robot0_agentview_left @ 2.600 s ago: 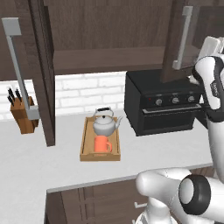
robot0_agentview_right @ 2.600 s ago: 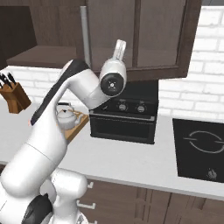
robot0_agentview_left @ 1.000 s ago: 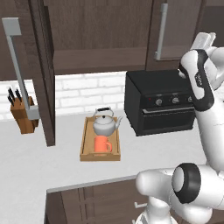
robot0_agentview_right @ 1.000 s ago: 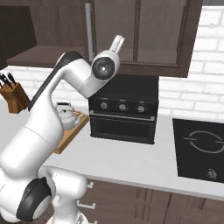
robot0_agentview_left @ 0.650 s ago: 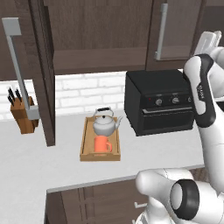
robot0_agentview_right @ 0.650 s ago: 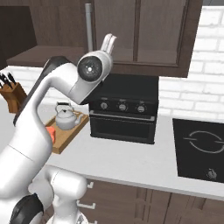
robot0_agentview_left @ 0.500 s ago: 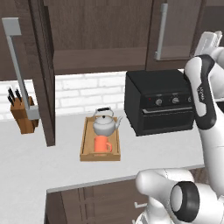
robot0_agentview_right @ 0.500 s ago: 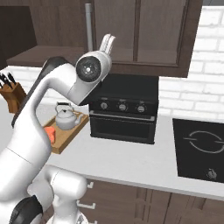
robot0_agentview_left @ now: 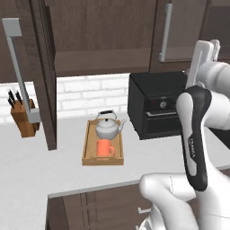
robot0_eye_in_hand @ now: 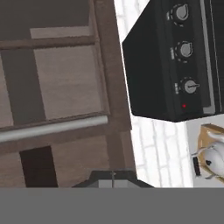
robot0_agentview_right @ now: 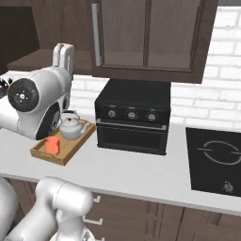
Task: Pick the kettle from the counter and place it on the tray. Then pick the mug from the cabinet and place it on the tray. Then close the cabinet doors.
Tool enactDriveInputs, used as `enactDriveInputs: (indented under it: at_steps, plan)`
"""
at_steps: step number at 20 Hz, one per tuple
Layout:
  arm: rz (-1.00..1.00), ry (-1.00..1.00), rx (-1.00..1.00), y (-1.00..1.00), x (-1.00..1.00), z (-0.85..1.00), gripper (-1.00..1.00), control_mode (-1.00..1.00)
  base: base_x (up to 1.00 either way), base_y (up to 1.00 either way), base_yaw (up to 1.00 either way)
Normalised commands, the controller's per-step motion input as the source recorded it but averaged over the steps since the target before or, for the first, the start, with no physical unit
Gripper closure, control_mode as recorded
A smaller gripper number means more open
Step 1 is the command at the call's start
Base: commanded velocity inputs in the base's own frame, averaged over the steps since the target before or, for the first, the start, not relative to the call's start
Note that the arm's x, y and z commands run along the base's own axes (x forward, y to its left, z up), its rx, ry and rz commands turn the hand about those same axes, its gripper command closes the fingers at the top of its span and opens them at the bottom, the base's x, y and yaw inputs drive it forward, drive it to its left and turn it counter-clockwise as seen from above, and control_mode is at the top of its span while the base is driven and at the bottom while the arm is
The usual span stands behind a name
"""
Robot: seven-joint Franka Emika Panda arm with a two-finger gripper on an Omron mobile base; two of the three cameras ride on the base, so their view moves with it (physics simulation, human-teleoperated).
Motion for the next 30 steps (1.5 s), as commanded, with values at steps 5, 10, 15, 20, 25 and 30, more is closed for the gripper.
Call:
enactDriveInputs:
  at_steps: [5, 10, 15, 20, 25, 30]
  plan:
    - [-0.01, 0.0, -0.33, 1.0, -1.0, 0.0, 1.0, -1.0, 0.0, 0.0, 0.0]
    - [0.0, 0.03, -0.35, 1.0, -0.81, -0.03, 1.0, -1.0, 0.0, 0.0, 0.0]
    - [0.02, 0.0, -0.09, 0.27, -0.03, -0.03, 1.0, -1.0, 0.0, 0.0, 0.0]
    - [0.0, -0.04, -0.11, 0.8, -0.33, -0.22, 1.0, -1.0, 0.0, 0.0, 0.0]
    - [-0.03, -0.19, -0.05, 0.81, -0.49, -0.23, 1.0, -1.0, 0.0, 0.0, 0.0]
    - [-0.1, -0.2, -0.01, 0.78, -0.26, -0.13, 1.0, -1.0, 0.0, 0.0, 0.0]
